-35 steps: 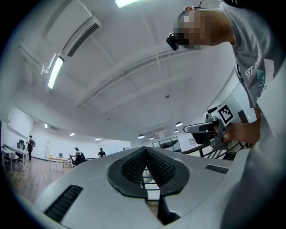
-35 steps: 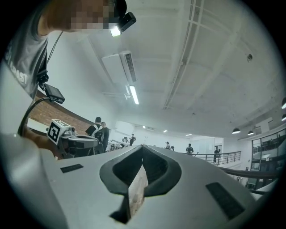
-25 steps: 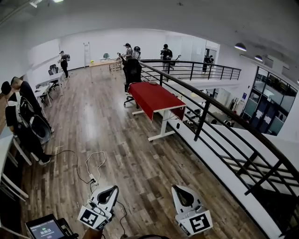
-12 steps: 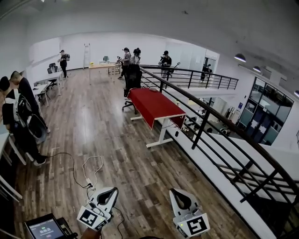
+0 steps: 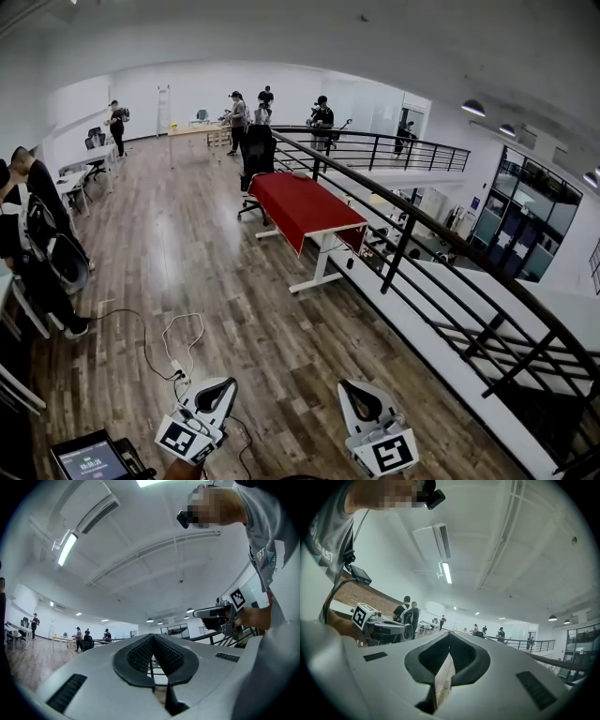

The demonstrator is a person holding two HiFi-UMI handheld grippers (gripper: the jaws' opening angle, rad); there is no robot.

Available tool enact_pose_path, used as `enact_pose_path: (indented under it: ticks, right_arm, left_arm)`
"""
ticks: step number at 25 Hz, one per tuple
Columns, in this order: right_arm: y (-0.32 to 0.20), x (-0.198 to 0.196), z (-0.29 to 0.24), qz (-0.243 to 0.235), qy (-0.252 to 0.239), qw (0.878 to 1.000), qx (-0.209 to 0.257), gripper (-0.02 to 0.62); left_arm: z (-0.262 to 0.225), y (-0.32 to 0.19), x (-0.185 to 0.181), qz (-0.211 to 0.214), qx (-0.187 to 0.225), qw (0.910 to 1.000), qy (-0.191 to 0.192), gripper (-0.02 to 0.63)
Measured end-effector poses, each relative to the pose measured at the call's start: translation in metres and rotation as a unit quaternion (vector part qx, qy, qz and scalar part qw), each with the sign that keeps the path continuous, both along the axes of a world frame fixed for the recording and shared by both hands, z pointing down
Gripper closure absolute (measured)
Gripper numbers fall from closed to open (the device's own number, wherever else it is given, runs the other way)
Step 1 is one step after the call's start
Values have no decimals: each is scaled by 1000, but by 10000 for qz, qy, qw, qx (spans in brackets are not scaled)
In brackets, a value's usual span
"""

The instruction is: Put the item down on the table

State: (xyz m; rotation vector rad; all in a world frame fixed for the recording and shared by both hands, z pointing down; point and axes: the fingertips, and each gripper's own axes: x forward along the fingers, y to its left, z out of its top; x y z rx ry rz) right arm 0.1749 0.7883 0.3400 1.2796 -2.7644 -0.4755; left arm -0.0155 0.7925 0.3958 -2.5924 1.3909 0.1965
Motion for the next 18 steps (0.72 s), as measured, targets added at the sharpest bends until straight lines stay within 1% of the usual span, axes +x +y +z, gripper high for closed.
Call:
enact_pose_path:
  ticks: [18]
  right_arm:
    - [14,-5,14,-88,25,9999,-120,594]
  left_arm:
    - [16,18,-4,-15,-153,9998,-79,606]
